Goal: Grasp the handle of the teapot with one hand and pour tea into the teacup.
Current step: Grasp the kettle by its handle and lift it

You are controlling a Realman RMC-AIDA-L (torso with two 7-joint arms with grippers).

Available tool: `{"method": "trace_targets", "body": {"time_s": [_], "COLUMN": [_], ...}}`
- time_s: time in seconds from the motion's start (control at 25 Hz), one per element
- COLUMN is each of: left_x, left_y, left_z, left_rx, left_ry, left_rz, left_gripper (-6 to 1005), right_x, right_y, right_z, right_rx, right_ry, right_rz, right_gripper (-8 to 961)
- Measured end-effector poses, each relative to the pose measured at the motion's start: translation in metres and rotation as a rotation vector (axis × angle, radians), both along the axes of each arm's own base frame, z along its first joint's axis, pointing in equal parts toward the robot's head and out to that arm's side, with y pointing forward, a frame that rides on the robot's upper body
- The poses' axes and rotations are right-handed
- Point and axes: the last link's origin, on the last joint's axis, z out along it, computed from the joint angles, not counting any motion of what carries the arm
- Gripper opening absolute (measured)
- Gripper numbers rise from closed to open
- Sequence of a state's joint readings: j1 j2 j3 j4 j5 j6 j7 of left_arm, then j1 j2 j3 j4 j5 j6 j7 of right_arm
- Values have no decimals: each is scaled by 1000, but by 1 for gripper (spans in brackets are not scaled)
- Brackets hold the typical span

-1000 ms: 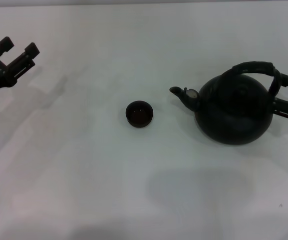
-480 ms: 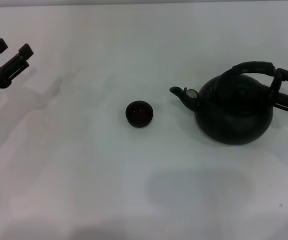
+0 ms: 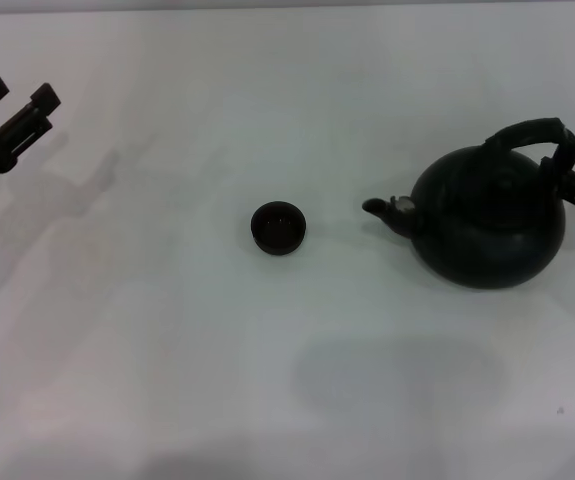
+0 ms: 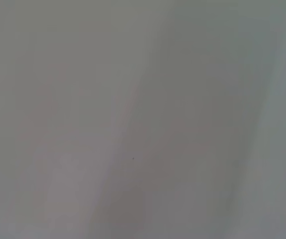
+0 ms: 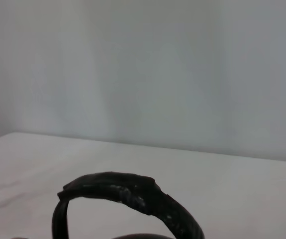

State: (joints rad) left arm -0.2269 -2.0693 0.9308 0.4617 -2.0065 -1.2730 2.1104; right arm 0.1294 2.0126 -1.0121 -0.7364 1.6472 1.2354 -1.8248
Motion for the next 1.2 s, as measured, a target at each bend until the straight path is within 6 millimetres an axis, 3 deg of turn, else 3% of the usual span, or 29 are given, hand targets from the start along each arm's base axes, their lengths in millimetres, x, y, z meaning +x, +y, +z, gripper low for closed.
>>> {"method": "trace_targets", "body": {"time_s": [0.44,1.2], "left_x": [1,0], "left_y": [1,0], "left_z": [-3,-3], "left_rx": [-6,-1], "left_ry": [-5,-15], "left_rz": [0,11], "left_gripper": [802,802], "right_x": [-7,-7], "right_y": [11,13], "right_z": [-8,0], "right_rx": [-7,27], "right_ry": [35,39], "right_rz": [1,42], "right_gripper": [526,162]}}
